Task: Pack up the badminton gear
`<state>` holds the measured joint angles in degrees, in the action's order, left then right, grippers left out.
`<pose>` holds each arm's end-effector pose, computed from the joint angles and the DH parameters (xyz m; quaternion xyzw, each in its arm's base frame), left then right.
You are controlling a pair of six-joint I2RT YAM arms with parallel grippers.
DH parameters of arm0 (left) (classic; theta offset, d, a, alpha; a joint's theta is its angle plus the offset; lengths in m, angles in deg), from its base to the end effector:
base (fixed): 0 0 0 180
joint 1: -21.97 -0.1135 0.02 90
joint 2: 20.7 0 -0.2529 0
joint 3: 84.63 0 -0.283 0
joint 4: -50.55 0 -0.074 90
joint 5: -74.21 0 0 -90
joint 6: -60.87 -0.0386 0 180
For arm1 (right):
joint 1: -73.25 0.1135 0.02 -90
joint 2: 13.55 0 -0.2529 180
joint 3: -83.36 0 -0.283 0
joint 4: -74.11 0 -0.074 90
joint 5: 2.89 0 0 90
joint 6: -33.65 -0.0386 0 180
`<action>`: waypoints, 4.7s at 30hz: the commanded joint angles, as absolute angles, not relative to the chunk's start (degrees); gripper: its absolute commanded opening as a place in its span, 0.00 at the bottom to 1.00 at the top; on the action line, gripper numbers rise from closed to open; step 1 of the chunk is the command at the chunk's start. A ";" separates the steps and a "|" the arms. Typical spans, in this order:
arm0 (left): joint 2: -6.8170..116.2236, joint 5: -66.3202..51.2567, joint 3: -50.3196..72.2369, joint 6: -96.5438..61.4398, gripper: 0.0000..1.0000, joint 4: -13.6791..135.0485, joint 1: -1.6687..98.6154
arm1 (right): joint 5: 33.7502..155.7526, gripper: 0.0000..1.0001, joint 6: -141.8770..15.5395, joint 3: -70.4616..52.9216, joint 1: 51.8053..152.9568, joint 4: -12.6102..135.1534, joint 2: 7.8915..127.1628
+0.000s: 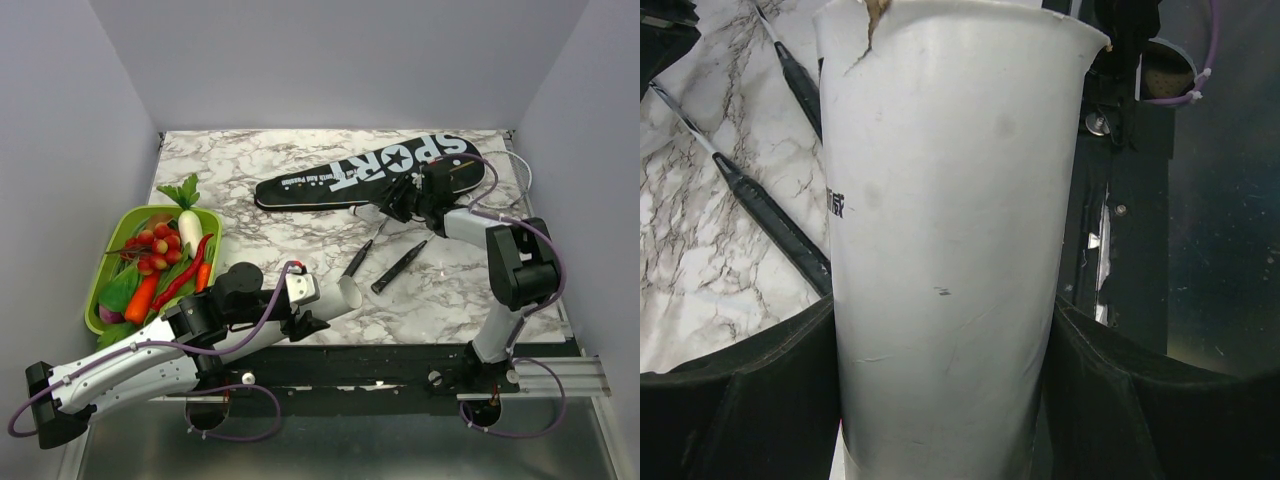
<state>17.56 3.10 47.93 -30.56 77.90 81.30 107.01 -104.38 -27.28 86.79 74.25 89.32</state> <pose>0.0942 -0.1834 0.2808 0.4871 0.6405 -0.3964 0.4420 0.3901 0.1075 0.1431 0.1788 0.8524 0.3698 0.3235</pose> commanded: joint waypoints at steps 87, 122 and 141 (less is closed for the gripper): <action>18.50 1.96 47.80 -28.16 0.00 76.76 81.48 | 125.87 0.01 -87.99 -35.09 121.76 52.45 46.11; 17.44 2.14 47.88 -28.16 0.00 76.85 81.48 | 78.50 0.72 -92.12 -34.74 102.19 21.77 38.38; 15.42 2.66 47.80 -27.64 0.00 77.29 81.48 | 75.95 0.66 -95.55 -45.11 86.00 33.47 58.07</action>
<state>15.90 1.24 48.15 -30.41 78.25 81.30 76.15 -95.34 -43.76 87.45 29.18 56.68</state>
